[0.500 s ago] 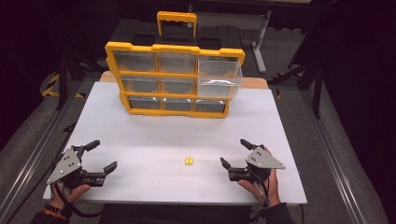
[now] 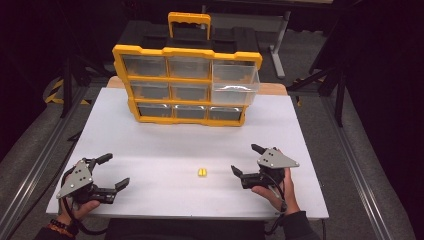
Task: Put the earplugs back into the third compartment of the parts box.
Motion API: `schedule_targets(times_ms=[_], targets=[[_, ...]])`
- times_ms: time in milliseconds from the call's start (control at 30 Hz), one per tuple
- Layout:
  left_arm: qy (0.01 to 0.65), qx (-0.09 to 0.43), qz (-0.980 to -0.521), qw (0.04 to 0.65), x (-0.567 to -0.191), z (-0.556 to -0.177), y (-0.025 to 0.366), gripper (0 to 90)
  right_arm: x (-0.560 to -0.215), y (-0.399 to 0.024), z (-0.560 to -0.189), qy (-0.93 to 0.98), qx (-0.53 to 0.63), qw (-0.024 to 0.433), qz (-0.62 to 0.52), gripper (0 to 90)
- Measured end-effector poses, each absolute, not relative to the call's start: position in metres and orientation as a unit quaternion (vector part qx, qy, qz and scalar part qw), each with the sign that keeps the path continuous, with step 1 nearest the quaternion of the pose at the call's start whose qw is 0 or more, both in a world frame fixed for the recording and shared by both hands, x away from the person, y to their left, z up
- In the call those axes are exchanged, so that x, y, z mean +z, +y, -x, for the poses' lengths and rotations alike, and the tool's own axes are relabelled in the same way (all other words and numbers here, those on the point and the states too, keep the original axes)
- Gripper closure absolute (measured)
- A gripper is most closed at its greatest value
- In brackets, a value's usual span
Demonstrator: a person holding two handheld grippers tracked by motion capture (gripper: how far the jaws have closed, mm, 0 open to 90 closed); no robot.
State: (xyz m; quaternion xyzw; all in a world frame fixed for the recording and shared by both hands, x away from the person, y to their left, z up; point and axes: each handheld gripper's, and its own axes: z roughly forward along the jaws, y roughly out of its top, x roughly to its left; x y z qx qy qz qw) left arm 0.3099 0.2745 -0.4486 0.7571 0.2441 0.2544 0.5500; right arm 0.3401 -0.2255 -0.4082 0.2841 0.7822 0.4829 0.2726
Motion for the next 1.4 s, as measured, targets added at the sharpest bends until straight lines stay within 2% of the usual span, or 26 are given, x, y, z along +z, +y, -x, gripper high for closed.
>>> schedule_targets(times_ms=[267,500,533,900,1000,1200,1300,1400], targets=[[0.244,0.253,-0.760,0.546,-0.450,-0.311,0.273,6.9,-0.406,-0.190,-0.360,0.836,0.455,0.216,-0.219,10.3],[0.247,0.250,-0.761,0.546,-0.451,-0.312,0.274,6.8,-0.417,-0.159,-0.378,0.874,0.414,0.181,-0.177,15.0],[0.247,0.250,-0.762,0.544,-0.451,-0.312,0.275,6.8,-0.421,-0.153,-0.383,0.885,0.404,0.161,-0.165,20.3],[0.246,0.247,-0.763,0.544,-0.451,-0.312,0.277,6.9,-0.442,-0.130,-0.396,0.927,0.344,0.104,-0.108,42.6],[0.246,0.246,-0.763,0.544,-0.451,-0.312,0.277,6.9,-0.446,-0.130,-0.398,0.929,0.341,0.098,-0.107,49.0],[0.245,0.247,-0.764,0.544,-0.452,-0.313,0.277,6.9,-0.451,-0.129,-0.403,0.930,0.341,0.094,-0.098,54.5],[0.246,0.245,-0.764,0.543,-0.453,-0.313,0.277,6.9,-0.453,-0.130,-0.406,0.929,0.353,0.069,-0.089,65.6],[0.247,0.244,-0.763,0.545,-0.453,-0.314,0.277,6.9,-0.453,-0.130,-0.405,0.930,0.352,0.068,-0.086,68.5]])
